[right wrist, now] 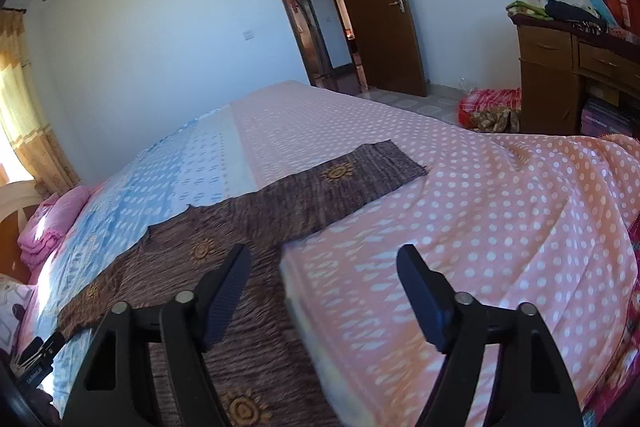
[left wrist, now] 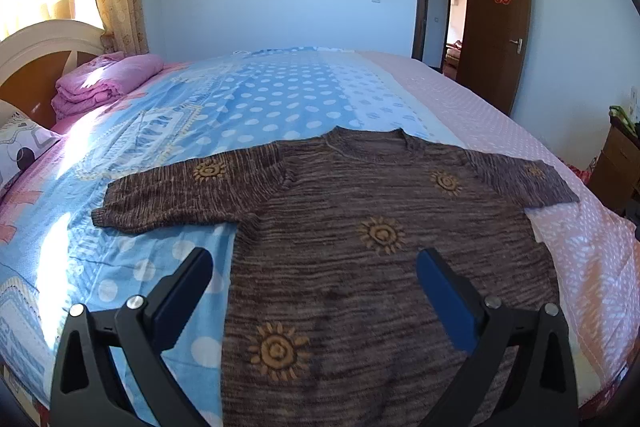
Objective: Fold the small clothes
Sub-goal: 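Grasp the sweater sleeve cuff with the right gripper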
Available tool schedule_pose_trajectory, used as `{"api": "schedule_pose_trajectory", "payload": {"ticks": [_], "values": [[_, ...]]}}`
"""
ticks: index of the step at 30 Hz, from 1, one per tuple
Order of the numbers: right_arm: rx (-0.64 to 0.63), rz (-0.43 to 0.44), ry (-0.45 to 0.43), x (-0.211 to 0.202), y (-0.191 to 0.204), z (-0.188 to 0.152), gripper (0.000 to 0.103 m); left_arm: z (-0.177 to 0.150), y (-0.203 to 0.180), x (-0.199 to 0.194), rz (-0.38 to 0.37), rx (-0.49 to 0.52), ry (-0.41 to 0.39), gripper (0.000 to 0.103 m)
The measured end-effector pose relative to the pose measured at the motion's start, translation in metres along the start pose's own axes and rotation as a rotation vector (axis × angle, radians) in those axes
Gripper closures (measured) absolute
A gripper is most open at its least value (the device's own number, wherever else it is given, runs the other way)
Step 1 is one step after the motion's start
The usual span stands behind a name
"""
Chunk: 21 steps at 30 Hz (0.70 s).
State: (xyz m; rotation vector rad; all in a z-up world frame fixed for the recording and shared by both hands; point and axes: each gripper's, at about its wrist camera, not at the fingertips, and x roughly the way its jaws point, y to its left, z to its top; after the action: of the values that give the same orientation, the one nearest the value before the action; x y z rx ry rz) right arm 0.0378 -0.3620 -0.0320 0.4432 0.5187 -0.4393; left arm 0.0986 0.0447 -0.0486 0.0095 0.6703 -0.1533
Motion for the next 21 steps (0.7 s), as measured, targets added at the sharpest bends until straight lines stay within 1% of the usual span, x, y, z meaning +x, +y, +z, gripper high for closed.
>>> {"api": "schedule_pose_trajectory", "payload": {"ticks": [3, 6, 7, 8, 9, 11, 15, 16, 18, 19, 21], "values": [[0.148, -0.030, 0.022, 0.041, -0.042, 0.036, 0.035, 0.010, 0.017, 0.027, 0.000, -0.040, 0.008, 0.000], [0.242, -0.079, 0.067, 0.086, -0.072, 0.056, 0.036, 0.016, 0.028, 0.058, 0.048, -0.047, 0.029, 0.000], [0.256, -0.095, 0.097, 0.105, -0.080, 0.062, 0.043, 0.016, 0.031, 0.069, 0.068, -0.043, 0.036, 0.000], [0.257, -0.115, 0.121, 0.120, -0.086, 0.065, 0.053, 0.016, 0.033, 0.078, 0.086, -0.038, 0.041, 0.000], [0.253, -0.139, 0.143, 0.134, -0.089, 0.067, 0.054, 0.015, 0.036, 0.087, 0.101, -0.036, 0.045, 0.000], [0.255, -0.182, 0.165, 0.158, -0.096, 0.069, 0.054, 0.013, 0.040, 0.100, 0.125, -0.041, 0.052, 0.000], [0.286, -0.191, 0.203, 0.193, -0.093, 0.067, 0.054, 0.003, 0.051, 0.123, 0.133, -0.091, 0.077, 0.000], [0.286, -0.195, 0.215, 0.200, -0.092, 0.066, 0.054, -0.002, 0.052, 0.130, 0.135, -0.101, 0.098, 0.000], [0.252, -0.222, 0.206, 0.207, -0.083, 0.065, 0.054, -0.006, 0.056, 0.143, 0.118, -0.122, 0.174, 0.001], [0.219, -0.241, 0.199, 0.209, -0.078, 0.065, 0.054, -0.006, 0.058, 0.144, 0.102, -0.136, 0.184, 0.001], [0.184, -0.269, 0.201, 0.215, -0.071, 0.065, 0.054, -0.007, 0.062, 0.140, 0.086, -0.164, 0.172, 0.001]]}}
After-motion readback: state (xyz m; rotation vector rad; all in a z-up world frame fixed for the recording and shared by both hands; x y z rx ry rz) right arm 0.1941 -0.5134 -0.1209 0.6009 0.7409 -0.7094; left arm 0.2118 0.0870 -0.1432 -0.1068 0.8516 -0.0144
